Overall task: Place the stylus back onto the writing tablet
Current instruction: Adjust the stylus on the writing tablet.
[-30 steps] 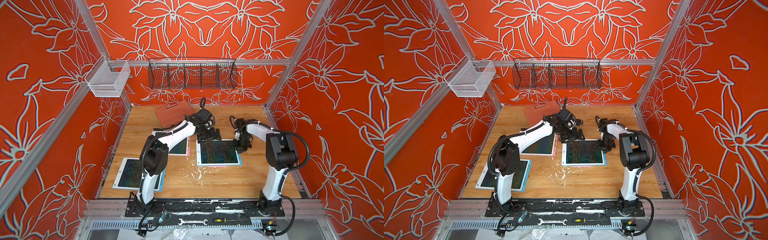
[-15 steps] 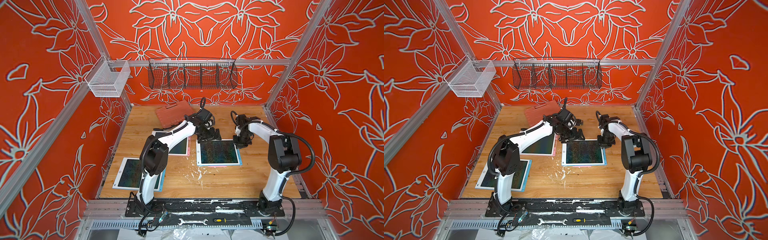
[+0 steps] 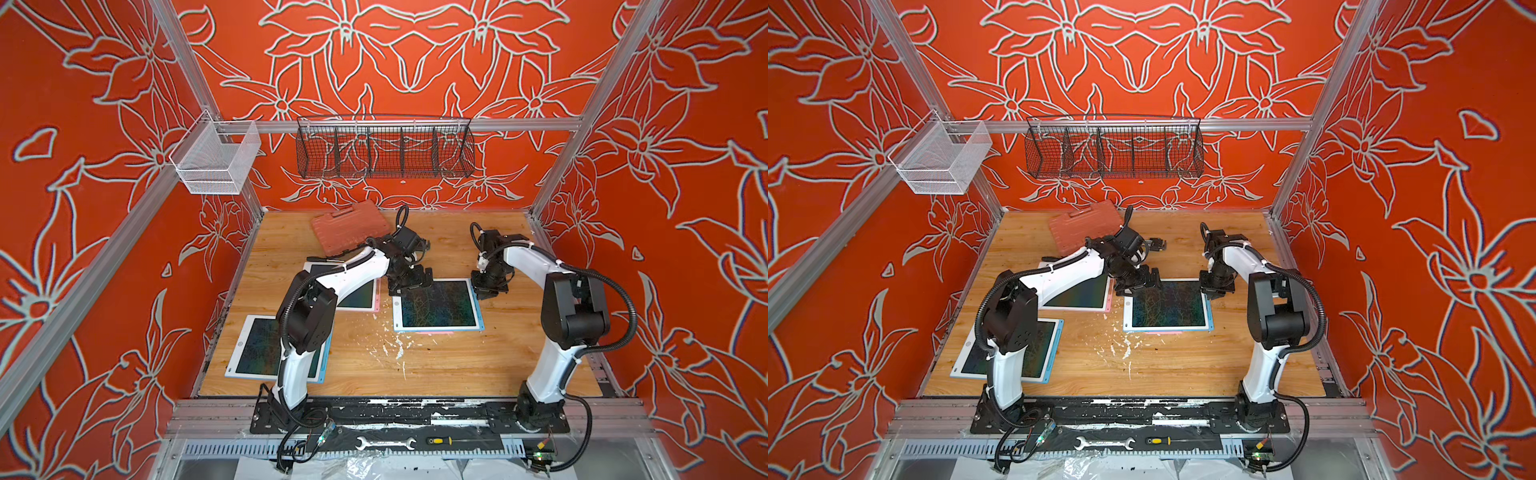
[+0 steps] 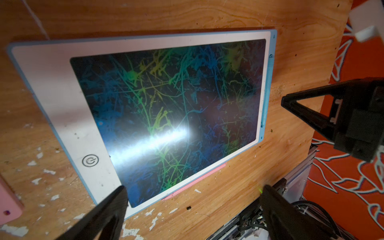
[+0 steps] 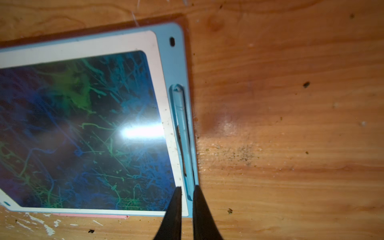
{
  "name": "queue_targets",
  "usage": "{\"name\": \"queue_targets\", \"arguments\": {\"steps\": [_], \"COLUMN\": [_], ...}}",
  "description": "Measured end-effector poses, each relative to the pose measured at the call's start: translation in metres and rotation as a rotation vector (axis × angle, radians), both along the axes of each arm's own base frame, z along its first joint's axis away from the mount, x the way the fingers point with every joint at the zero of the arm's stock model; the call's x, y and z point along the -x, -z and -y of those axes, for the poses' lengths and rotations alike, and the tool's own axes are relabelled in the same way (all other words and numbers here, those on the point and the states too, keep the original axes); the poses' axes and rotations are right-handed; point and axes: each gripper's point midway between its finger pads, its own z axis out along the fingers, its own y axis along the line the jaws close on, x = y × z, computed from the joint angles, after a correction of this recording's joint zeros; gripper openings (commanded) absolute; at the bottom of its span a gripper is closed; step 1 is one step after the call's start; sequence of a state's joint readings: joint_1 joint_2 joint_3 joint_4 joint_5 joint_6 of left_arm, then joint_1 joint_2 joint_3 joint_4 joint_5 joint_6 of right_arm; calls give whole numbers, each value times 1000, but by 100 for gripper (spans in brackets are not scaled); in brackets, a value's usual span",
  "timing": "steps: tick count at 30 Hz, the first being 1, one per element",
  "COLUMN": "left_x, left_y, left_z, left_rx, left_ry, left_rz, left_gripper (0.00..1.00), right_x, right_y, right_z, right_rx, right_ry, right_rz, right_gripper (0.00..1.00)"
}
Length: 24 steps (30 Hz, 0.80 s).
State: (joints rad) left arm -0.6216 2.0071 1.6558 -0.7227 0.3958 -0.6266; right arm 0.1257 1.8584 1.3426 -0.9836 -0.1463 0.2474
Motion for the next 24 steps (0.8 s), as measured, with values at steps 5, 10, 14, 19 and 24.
{"name": "queue_targets", "arguments": {"steps": [5, 10, 14, 19, 24], "left_x": [1, 0, -1, -1, -2], "left_y": [-1, -2, -2, -2, -3], "left_z": [-1, -1, 0, 0, 1], "left_rx": [1, 3, 5, 8, 11], "left_ry": [-3, -4, -4, -4, -4], "left_rz": [4, 6, 8, 13, 17], "left_gripper": [97, 97, 97, 97, 97], "right_x": [0, -2, -3, -4, -5], "right_y": [1, 8, 14, 19, 22], "right_z": [-2, -2, -2, -2, -2], "right_rx": [-12, -11, -10, -9, -9], "right_ry": [-1, 0, 2, 2, 2], "right_rz": [-1, -10, -18, -26, -27], "right_gripper": [9, 7, 6, 5, 7]}}
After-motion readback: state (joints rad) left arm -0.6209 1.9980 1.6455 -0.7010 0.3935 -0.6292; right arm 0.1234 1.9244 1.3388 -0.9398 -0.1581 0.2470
